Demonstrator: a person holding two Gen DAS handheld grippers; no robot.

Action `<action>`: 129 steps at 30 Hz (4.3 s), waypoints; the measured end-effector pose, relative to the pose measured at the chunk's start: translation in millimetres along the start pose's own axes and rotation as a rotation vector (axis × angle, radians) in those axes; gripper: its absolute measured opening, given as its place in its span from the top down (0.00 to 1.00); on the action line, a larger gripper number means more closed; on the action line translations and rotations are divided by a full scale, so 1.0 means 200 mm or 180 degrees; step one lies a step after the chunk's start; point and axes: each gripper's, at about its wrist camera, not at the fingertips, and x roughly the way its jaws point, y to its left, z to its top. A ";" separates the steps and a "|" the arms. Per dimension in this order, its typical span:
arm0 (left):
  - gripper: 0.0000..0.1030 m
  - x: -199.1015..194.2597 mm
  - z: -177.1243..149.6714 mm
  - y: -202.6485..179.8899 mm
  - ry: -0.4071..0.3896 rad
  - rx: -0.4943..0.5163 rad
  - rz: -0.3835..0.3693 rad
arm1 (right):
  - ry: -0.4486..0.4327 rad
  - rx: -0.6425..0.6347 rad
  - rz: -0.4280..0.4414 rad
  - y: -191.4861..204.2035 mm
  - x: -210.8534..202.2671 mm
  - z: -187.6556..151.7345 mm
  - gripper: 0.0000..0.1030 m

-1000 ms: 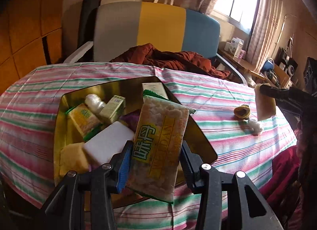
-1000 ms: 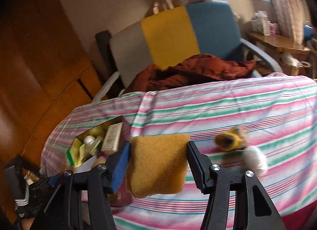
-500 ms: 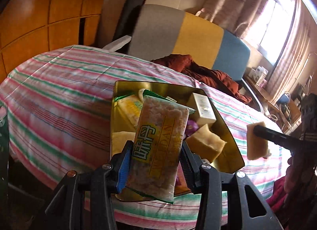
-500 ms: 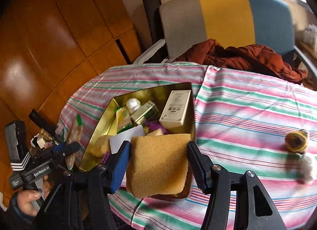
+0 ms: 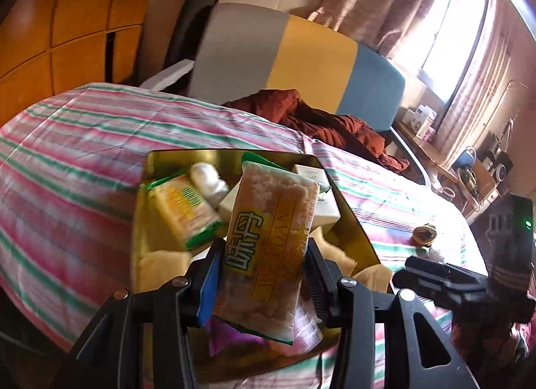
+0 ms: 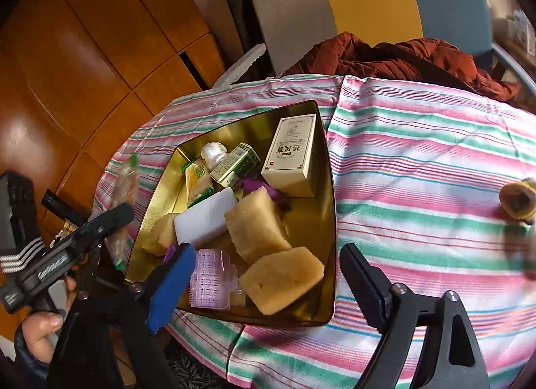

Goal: Organize objects
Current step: 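Carry the cracker packet and yellow sponge into the gold tray and release both, then withdraw both tools from the tray toward the knitted toy and wrapped item, then grasp the yellow knitted toy with the left tool while the right tool grasps the plastic-wrapped item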

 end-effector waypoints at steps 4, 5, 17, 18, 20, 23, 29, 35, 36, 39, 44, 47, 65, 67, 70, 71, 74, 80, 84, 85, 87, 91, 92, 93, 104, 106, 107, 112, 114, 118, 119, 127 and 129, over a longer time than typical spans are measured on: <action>0.55 0.09 0.07 -0.06 0.0025 0.0048 0.0029 | -0.0029 -0.0037 -0.0066 0.00 -0.02 -0.01 0.10; 0.55 0.12 0.09 -0.07 0.0042 0.0050 0.0047 | -0.0034 -0.0046 -0.0073 0.01 -0.03 -0.01 0.09; 0.44 0.24 0.16 -0.10 0.0078 0.0131 0.0147 | -0.0060 -0.0303 -0.0222 0.09 -0.02 -0.06 0.02; 0.44 0.22 0.14 -0.10 0.0082 0.0129 0.0173 | -0.0065 -0.0345 -0.0241 0.10 -0.02 -0.07 0.01; 0.44 0.18 0.09 -0.10 0.0053 0.0168 0.0283 | -0.0077 -0.0415 -0.0310 0.13 -0.01 -0.08 0.00; 0.45 0.09 0.03 -0.12 -0.0104 0.0297 0.0437 | -0.0185 -0.0546 -0.0540 0.17 0.00 -0.10 0.00; 0.45 -0.02 -0.08 -0.16 -0.0228 0.0416 0.0573 | -0.0625 -0.1007 -0.1317 0.28 -0.05 -0.14 0.00; 0.45 -0.07 -0.13 -0.19 -0.0238 0.0476 0.0610 | -0.0602 -0.0994 -0.1400 0.26 -0.07 -0.14 0.02; 0.45 -0.08 -0.14 -0.19 -0.0250 0.0478 0.0633 | -0.0578 -0.0966 -0.1372 0.25 -0.07 -0.14 0.03; 0.45 -0.08 -0.14 -0.19 -0.0254 0.0469 0.0642 | -0.0602 -0.0905 -0.1322 0.23 -0.09 -0.16 0.03; 0.44 -0.08 -0.15 -0.19 -0.0182 0.0462 0.0585 | -0.0648 -0.0672 -0.1122 0.17 -0.12 -0.18 0.02; 0.44 -0.08 -0.17 -0.21 -0.0169 0.0514 0.0573 | -0.0645 -0.0500 -0.0970 0.13 -0.14 -0.18 0.02; 0.44 -0.07 -0.21 -0.37 -0.0069 0.0894 0.0596 | -0.0588 -0.0297 -0.1068 -0.07 -0.22 -0.15 0.02; 0.44 -0.06 -0.20 -0.39 -0.0057 0.0938 0.0564 | -0.0545 -0.0171 -0.1087 -0.14 -0.24 -0.13 0.02; 0.44 -0.06 -0.21 -0.43 -0.0067 0.1009 0.0543 | -0.0520 0.0001 -0.1114 -0.24 -0.28 -0.11 0.02; 0.44 -0.06 -0.20 -0.44 -0.0067 0.1028 0.0536 | -0.0514 0.0038 -0.1162 -0.27 -0.29 -0.11 0.02; 0.44 -0.06 -0.20 -0.47 -0.0064 0.1058 0.0480 | -0.0520 0.0127 -0.1298 -0.37 -0.33 -0.09 0.02; 0.44 -0.04 -0.18 -0.55 -0.0062 0.1184 0.0425 | -0.0537 0.0325 -0.1571 -0.63 -0.45 -0.04 0.02; 0.44 -0.02 -0.18 -0.61 -0.0045 0.1274 0.0404 | -0.0530 0.0533 -0.1725 -0.84 -0.54 -0.01 0.02; 0.44 -0.02 -0.18 -0.63 -0.0033 0.1308 0.0391 | -0.0524 0.0601 -0.1749 -0.90 -0.55 -0.01 0.02; 0.44 -0.01 -0.18 -0.66 -0.0016 0.1351 0.0385 | -0.0506 0.0705 -0.1763 -1.00 -0.57 0.00 0.02; 0.44 0.02 -0.17 -0.73 -0.0002 0.1468 0.0373 | -0.0442 0.0932 -0.1885 -1.22 -0.58 -0.02 0.02; 0.44 0.03 -0.17 -0.75 0.0002 0.1498 0.0367 | -0.0441 0.1070 -0.1853 -1.28 -0.58 -0.05 0.02; 0.44 0.04 -0.16 -0.77 0.0008 0.1527 0.0358 | -0.0440 0.1198 -0.1795 -1.32 -0.58 -0.06 0.02; 0.44 0.20 -0.12 -1.03 0.0149 0.1834 0.0126 | -0.0700 0.1717 -0.1540 -1.43 -0.69 -0.11 0.02; 0.44 0.25 -0.11 -1.08 0.0203 0.1859 0.0074 | -0.0768 0.1811 -0.1480 -1.44 -0.71 -0.12 0.02; 0.44 0.27 -0.11 -1.11 0.0245 0.1867 0.0044 | -0.0782 0.1859 -0.1465 -1.46 -0.71 -0.12 0.02; 0.44 0.39 -0.09 -1.24 0.0429 0.1905 -0.0144 | -0.0771 0.2062 -0.1430 -1.51 -0.73 -0.15 0.02; 0.44 0.46 -0.09 -1.29 0.0529 0.1894 -0.0252 | -0.0645 0.2034 -0.1455 -1.52 -0.70 -0.15 0.02; 0.44 0.60 -0.04 -1.38 0.0778 0.1742 -0.0507 | -0.0251 0.1781 -0.1498 -1.49 -0.57 -0.13 0.07; 0.44 0.64 -0.02 -1.40 0.0840 0.1681 -0.0575 | -0.0173 0.1692 -0.1521 -1.47 -0.54 -0.13 0.11; 0.44 0.89 0.10 -1.59 0.1142 0.1360 -0.1162 | 0.0191 0.1373 -0.1523 -1.44 -0.41 -0.11 0.28; 0.43 0.95 0.10 -1.66 0.1180 0.1374 -0.1259 | 0.0205 0.1366 -0.1531 -1.45 -0.40 -0.12 0.28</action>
